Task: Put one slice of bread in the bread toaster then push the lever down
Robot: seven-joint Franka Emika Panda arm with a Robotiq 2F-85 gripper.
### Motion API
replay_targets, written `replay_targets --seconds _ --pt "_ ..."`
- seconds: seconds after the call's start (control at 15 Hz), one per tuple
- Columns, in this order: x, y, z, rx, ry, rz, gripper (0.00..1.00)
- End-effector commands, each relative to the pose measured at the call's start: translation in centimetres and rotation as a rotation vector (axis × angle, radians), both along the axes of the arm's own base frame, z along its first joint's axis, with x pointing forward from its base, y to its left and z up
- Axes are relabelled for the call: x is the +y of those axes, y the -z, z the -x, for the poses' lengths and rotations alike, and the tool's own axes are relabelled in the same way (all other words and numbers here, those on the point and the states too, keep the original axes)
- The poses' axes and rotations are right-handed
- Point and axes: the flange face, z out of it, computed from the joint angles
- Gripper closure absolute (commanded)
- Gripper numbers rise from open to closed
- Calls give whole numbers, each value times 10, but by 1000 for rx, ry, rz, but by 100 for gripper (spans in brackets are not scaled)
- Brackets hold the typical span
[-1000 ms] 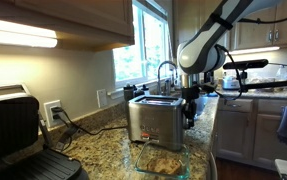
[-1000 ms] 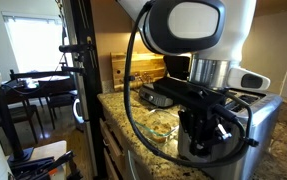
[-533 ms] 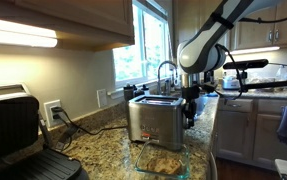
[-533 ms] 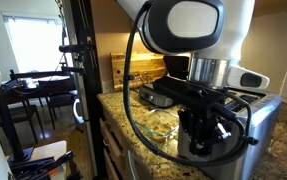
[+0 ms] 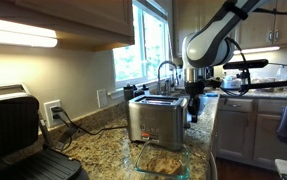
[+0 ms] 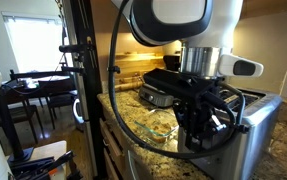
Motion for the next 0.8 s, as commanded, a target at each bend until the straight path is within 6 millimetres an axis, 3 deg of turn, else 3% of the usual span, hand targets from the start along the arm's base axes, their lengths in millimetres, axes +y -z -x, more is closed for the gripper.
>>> replay_targets --seconds 0.0,0.73 --pt "6 -18 29 -43 13 21 95" --pt "39 -58 81 -117 -8 77 95"
